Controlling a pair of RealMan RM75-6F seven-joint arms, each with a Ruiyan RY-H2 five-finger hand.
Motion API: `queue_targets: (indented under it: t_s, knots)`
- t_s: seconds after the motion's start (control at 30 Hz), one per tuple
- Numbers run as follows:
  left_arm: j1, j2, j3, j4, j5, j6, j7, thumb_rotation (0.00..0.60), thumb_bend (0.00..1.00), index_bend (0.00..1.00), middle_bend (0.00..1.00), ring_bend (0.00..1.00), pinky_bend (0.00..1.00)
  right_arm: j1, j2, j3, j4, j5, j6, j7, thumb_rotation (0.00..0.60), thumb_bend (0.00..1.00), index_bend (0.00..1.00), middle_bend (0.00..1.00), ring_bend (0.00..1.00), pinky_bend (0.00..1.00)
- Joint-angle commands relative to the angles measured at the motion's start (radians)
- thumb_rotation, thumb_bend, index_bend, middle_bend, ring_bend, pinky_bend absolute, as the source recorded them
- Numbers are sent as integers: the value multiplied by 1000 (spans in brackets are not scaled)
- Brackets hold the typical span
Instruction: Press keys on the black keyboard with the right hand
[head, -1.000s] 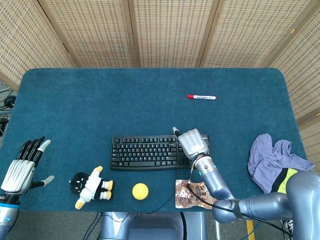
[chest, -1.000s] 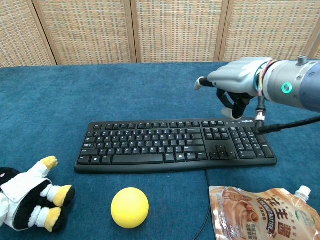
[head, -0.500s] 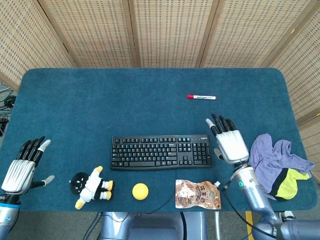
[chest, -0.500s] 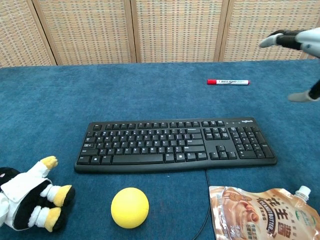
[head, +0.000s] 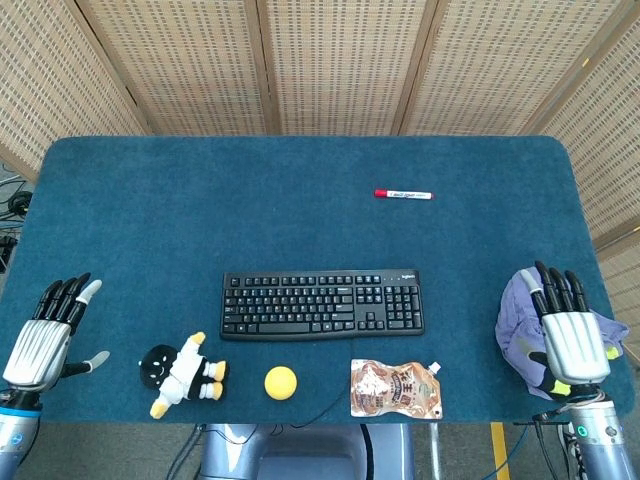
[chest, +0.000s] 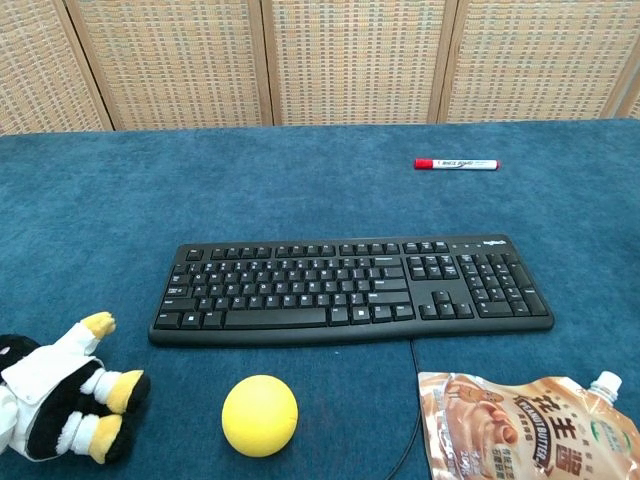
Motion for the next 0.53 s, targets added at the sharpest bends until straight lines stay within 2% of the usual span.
queue_targets:
  t_s: [0.03, 0.27, 0.53]
  knots:
    - [1, 0, 1, -1, 1, 1, 2, 600, 33, 0, 0, 0, 0, -49, 1, 10, 38, -18, 24, 40, 600, 82, 0, 0, 0, 0]
    - [3, -4, 4, -2, 12, 9, 16, 600, 31, 0, 0, 0, 0, -105, 17, 43, 82, -51, 29, 90, 600, 71, 0, 0, 0, 0]
    - [7, -9, 6, 1, 23, 22, 33, 600, 31, 0, 0, 0, 0, -131, 22, 85, 94, -47, -39, 97, 600, 71, 0, 0, 0, 0]
